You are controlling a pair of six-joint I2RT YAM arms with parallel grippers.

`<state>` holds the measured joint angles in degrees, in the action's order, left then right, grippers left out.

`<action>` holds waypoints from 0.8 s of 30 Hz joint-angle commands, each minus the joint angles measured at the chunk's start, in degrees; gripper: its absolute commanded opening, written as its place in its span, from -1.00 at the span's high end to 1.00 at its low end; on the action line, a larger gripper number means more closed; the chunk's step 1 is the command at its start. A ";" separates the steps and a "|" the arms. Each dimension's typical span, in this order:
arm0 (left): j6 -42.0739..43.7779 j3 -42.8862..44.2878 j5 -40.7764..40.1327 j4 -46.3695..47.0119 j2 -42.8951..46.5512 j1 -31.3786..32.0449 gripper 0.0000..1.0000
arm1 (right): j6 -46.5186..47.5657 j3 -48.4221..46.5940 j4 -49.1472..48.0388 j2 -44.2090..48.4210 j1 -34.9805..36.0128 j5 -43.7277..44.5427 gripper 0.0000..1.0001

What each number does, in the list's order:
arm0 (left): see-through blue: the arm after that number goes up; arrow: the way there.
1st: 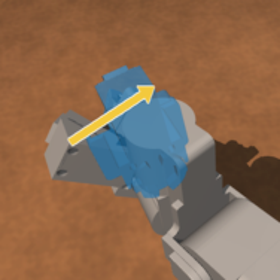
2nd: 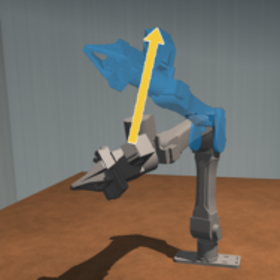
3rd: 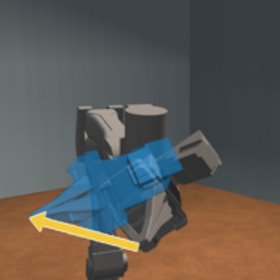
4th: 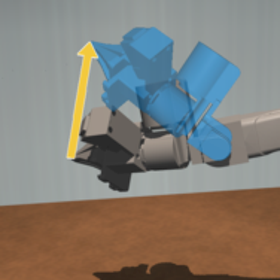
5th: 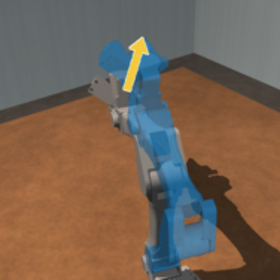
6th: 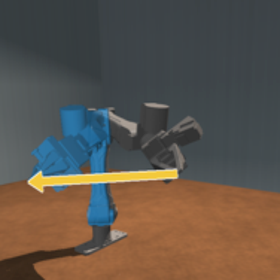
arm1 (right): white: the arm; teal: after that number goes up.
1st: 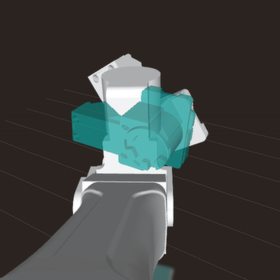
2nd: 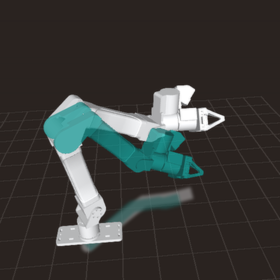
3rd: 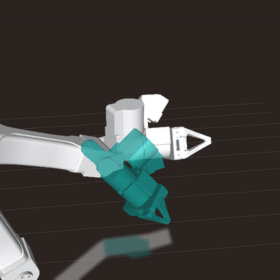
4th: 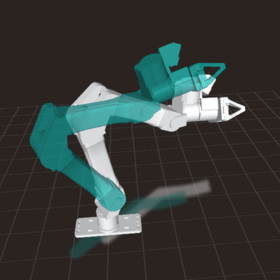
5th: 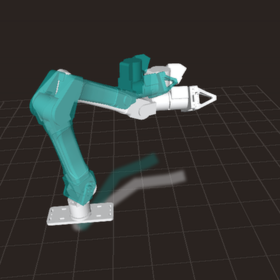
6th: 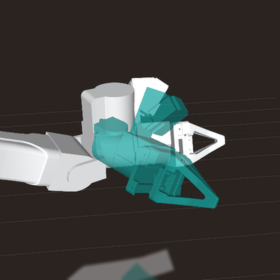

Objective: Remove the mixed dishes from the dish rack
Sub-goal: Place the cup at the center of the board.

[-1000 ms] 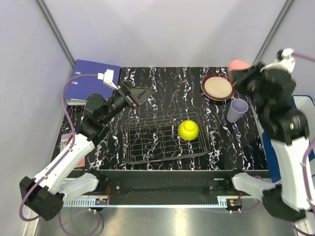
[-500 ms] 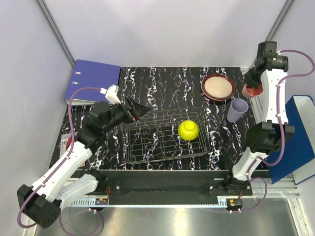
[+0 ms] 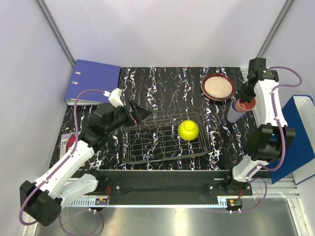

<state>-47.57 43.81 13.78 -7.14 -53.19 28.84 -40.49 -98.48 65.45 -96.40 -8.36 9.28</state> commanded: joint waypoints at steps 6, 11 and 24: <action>0.90 -1.01 0.90 2.57 -0.51 0.16 -0.98 | -0.55 3.03 -9.64 1.13 0.10 -2.51 1.00; 0.99 -0.40 0.72 2.74 -1.56 0.16 -0.98 | -0.03 1.10 -9.73 -1.68 0.10 -2.51 1.00; 1.43 0.48 0.72 2.65 -4.55 0.16 -0.98 | 0.24 -1.98 -9.55 -3.45 0.10 -3.74 0.10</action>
<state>-47.31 42.72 13.82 -6.79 -57.14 28.84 -40.45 -96.66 57.23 -100.71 -8.36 6.31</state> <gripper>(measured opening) 0.985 0.423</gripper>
